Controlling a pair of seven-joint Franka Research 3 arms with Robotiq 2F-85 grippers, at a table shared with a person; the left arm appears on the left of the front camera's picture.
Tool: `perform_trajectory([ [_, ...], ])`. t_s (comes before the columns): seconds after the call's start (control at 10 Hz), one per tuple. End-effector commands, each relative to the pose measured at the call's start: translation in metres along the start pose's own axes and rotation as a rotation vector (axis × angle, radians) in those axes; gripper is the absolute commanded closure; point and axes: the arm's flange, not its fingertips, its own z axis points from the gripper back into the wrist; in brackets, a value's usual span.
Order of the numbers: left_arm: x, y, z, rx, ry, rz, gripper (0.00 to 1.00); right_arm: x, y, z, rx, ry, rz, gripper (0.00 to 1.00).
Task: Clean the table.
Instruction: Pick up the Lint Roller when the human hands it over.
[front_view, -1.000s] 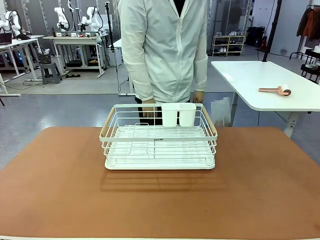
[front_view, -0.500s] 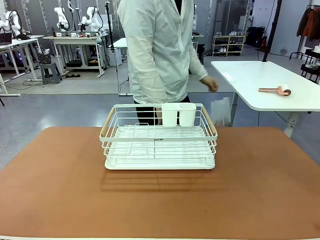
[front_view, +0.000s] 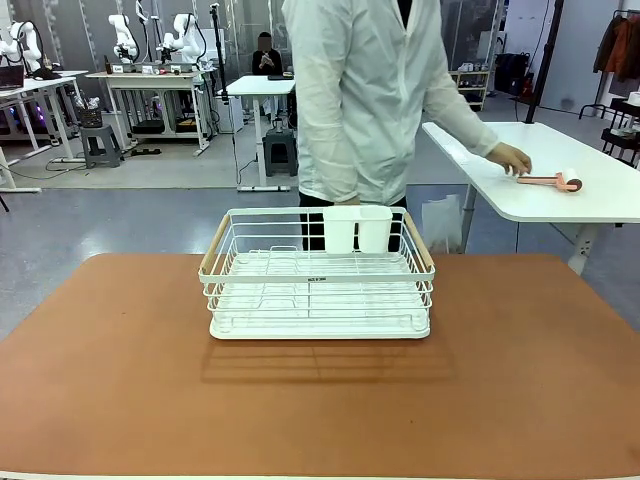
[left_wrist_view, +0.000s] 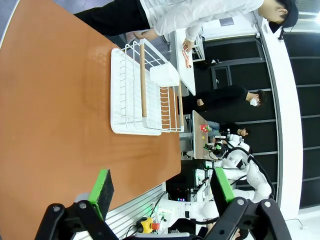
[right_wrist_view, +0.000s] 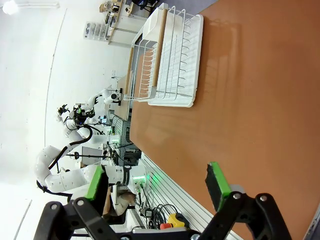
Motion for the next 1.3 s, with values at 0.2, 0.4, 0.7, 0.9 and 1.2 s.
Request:
perform_trajectory([
  [0.2, -0.0006, -0.001, 0.0026, -0.007, -0.007, -0.004, 0.0, -0.0016, 0.0014, -0.0004, 0.0, -0.003, -0.008, 0.0],
  [0.4, -0.0006, -0.001, 0.0026, -0.007, -0.007, -0.004, 0.0, -0.0016, 0.0014, -0.0004, 0.0, -0.003, -0.008, 0.0],
  [0.7, -0.0006, -0.001, 0.0026, -0.007, -0.007, -0.004, 0.0, -0.0016, 0.0014, -0.0004, 0.0, -0.003, -0.008, 0.0],
  [0.9, -0.0006, -0.001, 0.0026, -0.007, -0.007, -0.004, 0.0, -0.0016, 0.0014, -0.0004, 0.0, -0.003, -0.008, 0.0],
  [1.2, -0.0006, -0.001, 0.0026, -0.007, -0.007, -0.004, 0.0, -0.0016, 0.0014, -0.0004, 0.0, -0.003, -0.008, 0.0],
])
